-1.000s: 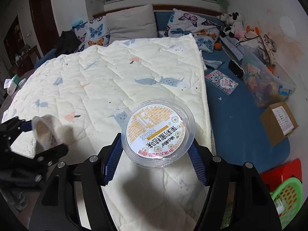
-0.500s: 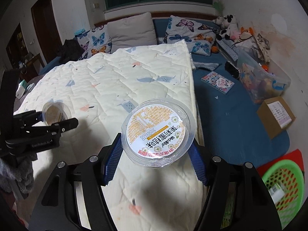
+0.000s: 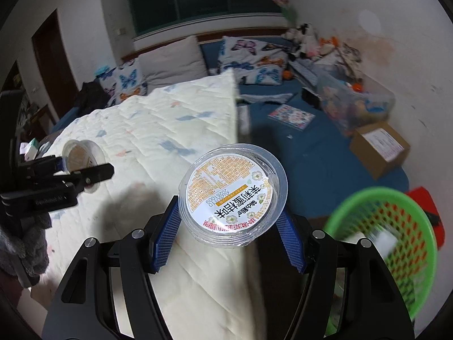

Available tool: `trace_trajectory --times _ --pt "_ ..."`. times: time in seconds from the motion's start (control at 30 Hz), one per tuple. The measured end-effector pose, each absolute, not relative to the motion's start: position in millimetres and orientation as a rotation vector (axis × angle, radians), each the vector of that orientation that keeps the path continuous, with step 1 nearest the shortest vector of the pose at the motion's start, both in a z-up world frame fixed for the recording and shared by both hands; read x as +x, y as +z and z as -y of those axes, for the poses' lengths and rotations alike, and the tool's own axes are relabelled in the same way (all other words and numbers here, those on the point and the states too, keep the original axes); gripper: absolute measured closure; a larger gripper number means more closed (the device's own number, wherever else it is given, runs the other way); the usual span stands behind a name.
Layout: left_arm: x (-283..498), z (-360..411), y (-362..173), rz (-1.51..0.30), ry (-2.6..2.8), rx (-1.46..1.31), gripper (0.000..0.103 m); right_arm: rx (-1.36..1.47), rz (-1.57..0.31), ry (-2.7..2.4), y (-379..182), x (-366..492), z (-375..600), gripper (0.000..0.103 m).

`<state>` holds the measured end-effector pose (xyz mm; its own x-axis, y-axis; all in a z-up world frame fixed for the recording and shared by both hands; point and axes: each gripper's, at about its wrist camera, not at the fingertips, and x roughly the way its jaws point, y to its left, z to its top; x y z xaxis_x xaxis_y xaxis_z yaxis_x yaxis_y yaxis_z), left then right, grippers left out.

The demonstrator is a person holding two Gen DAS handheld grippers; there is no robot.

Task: Collect trash
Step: 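Carry both clear cups over the green basket with both tools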

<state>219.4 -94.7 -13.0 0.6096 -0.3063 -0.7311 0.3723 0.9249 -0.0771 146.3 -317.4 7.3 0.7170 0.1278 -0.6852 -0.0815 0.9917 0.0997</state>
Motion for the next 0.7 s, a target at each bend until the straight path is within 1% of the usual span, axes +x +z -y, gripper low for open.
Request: trace_trajectory --times 0.37,0.7 --pt "192 180 -1 -0.798 -0.544 0.163 0.04 0.129 -0.791 -0.095 -6 83 410 0.037" --pt "177 245 2 -0.799 -0.638 0.233 0.04 0.189 -0.803 -0.241 -17 53 474 0.035"
